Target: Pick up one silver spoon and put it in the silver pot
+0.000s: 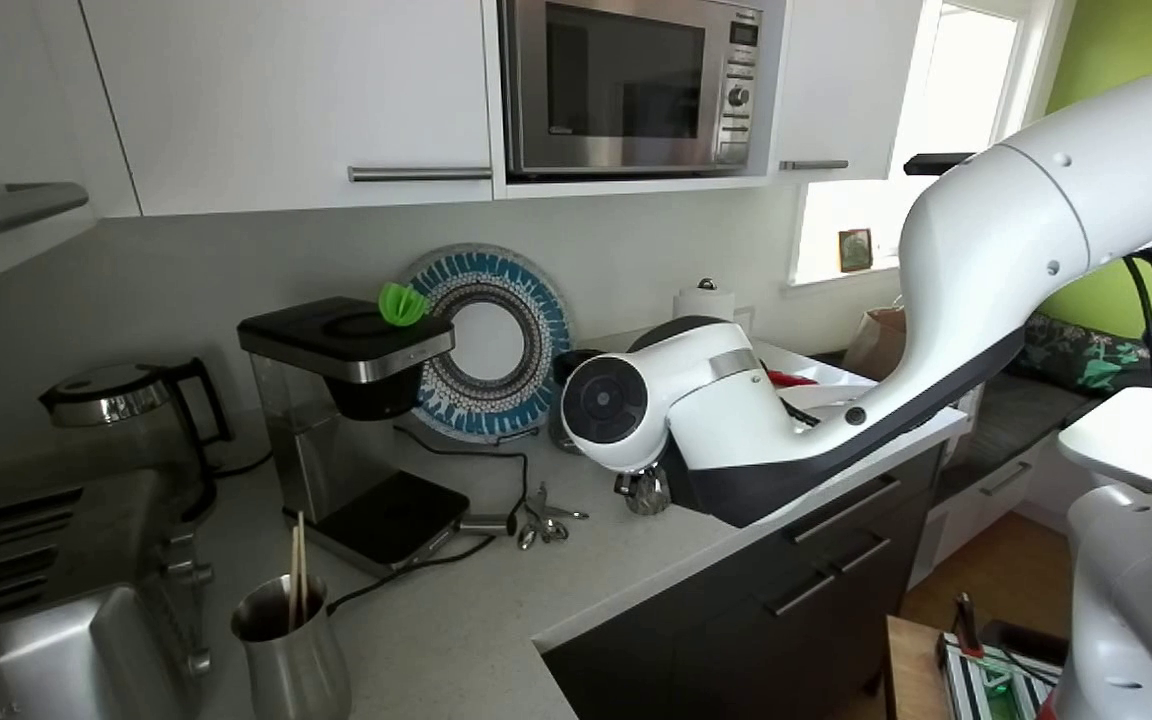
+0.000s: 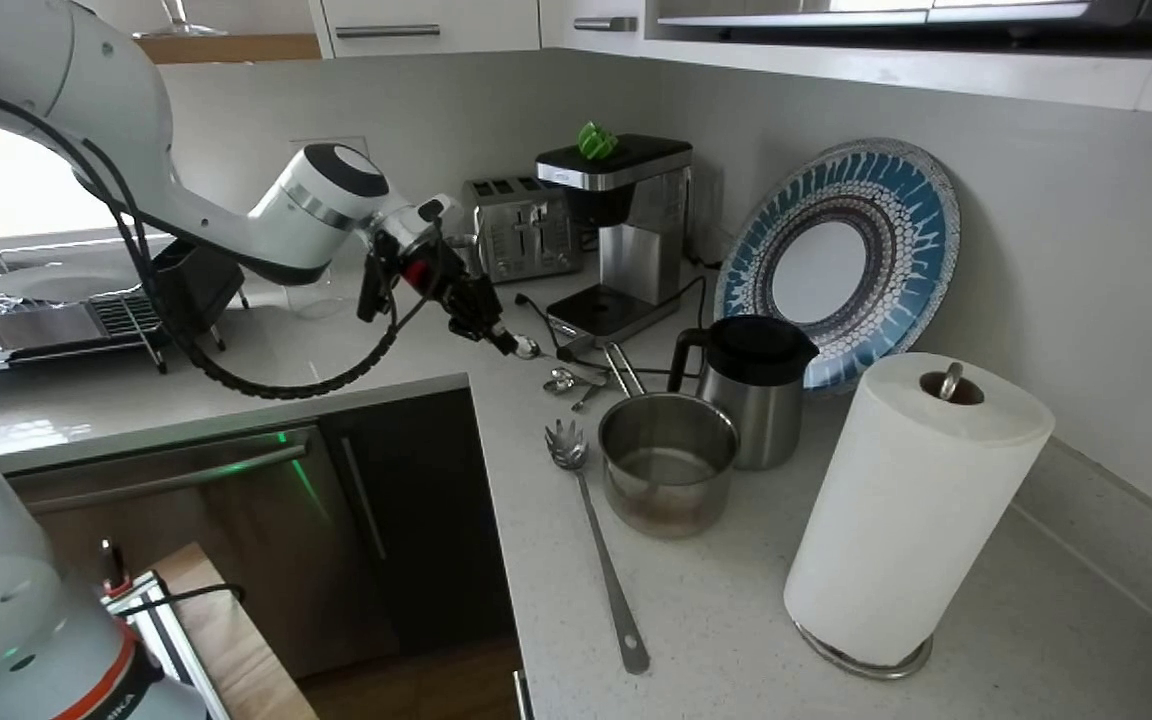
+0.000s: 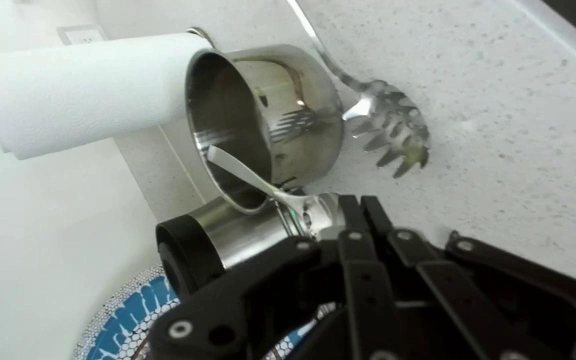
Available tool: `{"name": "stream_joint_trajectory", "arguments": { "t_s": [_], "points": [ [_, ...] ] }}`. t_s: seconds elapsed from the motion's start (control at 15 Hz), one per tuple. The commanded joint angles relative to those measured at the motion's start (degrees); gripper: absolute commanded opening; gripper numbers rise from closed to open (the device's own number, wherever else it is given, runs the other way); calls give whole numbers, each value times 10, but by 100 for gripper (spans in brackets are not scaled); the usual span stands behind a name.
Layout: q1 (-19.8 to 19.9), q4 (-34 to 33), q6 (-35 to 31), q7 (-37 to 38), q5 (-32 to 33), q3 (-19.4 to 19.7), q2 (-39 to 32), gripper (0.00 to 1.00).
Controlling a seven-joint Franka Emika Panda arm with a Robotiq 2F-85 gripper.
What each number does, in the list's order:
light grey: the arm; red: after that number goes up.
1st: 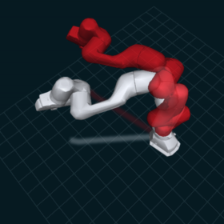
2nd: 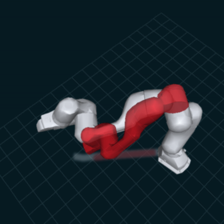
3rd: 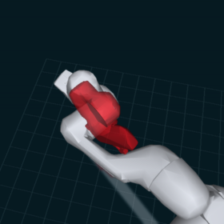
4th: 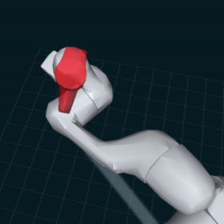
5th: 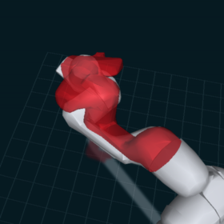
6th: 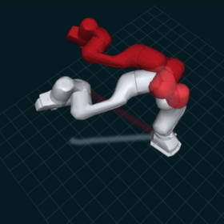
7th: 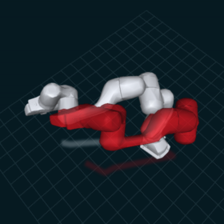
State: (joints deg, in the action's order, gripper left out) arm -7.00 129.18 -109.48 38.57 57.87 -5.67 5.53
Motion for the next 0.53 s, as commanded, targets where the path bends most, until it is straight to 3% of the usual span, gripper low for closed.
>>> {"name": "stream_joint_trajectory", "arguments": {
  "t_s": [0.0,0.4,0.47],
  "points": [
    [29,45,-29,-15,43,20,39,1],
    [92,128,-280,-18,73,101,98,1],
    [81,87,-222,-13,64,73,61,4]
  ]
}}
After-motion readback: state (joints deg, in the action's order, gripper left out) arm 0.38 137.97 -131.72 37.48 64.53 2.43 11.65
